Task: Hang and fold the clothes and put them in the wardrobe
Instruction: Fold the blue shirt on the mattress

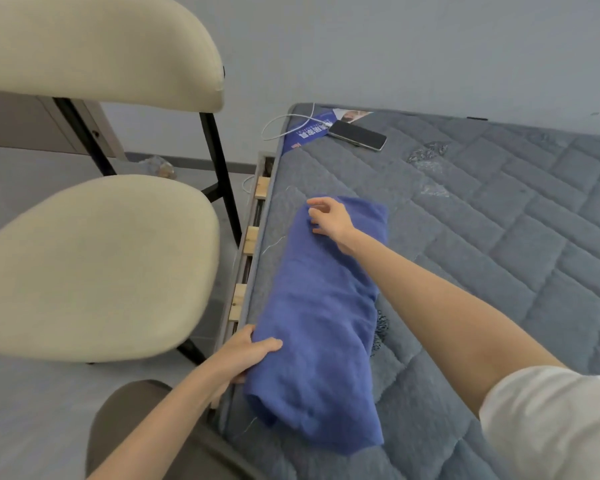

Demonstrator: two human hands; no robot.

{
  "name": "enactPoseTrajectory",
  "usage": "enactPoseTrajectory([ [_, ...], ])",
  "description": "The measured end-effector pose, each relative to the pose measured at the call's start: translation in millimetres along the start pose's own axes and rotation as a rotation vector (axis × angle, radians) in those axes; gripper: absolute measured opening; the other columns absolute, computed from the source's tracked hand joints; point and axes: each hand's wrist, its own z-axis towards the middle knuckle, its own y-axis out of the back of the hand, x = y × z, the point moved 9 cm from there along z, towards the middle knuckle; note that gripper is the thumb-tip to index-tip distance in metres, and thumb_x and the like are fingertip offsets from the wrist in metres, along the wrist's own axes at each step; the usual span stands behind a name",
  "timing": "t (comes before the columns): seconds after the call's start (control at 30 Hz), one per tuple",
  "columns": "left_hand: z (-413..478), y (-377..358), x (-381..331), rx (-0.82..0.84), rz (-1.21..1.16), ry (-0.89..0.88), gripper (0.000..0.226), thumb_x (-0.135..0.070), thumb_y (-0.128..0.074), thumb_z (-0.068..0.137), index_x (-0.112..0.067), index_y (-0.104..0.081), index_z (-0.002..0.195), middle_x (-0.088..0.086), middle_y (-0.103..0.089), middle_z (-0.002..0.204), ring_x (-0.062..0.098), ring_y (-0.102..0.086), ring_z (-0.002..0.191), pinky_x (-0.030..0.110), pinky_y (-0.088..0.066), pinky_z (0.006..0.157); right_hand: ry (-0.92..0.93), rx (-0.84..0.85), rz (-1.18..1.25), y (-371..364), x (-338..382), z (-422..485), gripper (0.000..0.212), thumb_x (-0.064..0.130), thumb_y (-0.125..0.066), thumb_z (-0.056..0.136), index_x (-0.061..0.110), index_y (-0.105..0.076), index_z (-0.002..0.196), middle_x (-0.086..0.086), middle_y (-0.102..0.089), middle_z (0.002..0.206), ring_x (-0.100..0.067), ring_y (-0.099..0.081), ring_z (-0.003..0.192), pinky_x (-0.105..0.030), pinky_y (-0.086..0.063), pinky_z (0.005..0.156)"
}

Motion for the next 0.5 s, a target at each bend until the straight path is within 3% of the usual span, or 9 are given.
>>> enactPoseTrajectory([
  [0.1,0.0,-4.6,-1.9,0.117,0.042,-0.023,0.037,-0.020,-0.080,0.073,-0.017,-0.058,0.103,0.003,-0.067,0.107,0.019,-0.065,0.097,0.030,-0.056,0.078,0.127,0.009,-0.185,3.8,6.5,-16.6,0.028,0.011,-0.048,0.096,0.014,-0.059,0.122,-0.003,-0.060,0.126,-0.017,-0.054,0.115,-0.033,-0.044,0.100],
  [0.2,3.0,5.5,0.7,0.056,0.182,-0.036,0.062,-0.023,-0.086,0.057,-0.011,-0.058,0.111,0.007,-0.065,0.114,0.022,-0.063,0.102,0.037,-0.051,0.092,0.199,0.070,-0.337,7.8,0.2,-33.8,0.032,0.008,-0.048,0.096,0.013,-0.059,0.125,0.000,-0.060,0.129,-0.015,-0.052,0.119,-0.019,-0.037,0.099],
  [0.37,-17.7,20.5,-21.4,-0.279,0.642,-0.158,0.050,-0.031,-0.071,0.077,-0.013,-0.037,0.110,0.004,-0.050,0.114,0.023,-0.050,0.099,0.030,-0.041,0.079,0.193,0.091,-0.422,22.4,-21.6,-63.7,0.035,0.003,-0.050,0.093,0.011,-0.059,0.126,0.000,-0.061,0.128,-0.013,-0.053,0.120,-0.007,-0.032,0.089],
  [0.43,-39.2,9.1,-45.4,-0.464,0.883,-0.314,0.056,-0.040,-0.067,0.078,-0.018,-0.033,0.117,0.004,-0.036,0.119,0.026,-0.040,0.111,0.033,-0.038,0.086,0.187,-0.003,-0.386,37.5,-24.5,-74.5,0.032,0.002,-0.049,0.092,0.009,-0.060,0.121,-0.002,-0.062,0.124,-0.014,-0.055,0.116,-0.011,-0.036,0.088],
  [0.5,-54.3,-16.7,-65.1,-0.527,0.961,-0.494,0.052,-0.047,-0.062,0.080,-0.021,-0.037,0.117,0.003,-0.031,0.120,0.024,-0.034,0.114,0.031,-0.034,0.091,0.152,-0.135,-0.372,57.9,-32.0,-81.5,0.025,0.005,-0.051,0.091,0.008,-0.061,0.113,-0.006,-0.062,0.120,-0.020,-0.056,0.113,-0.022,-0.041,0.090],
])
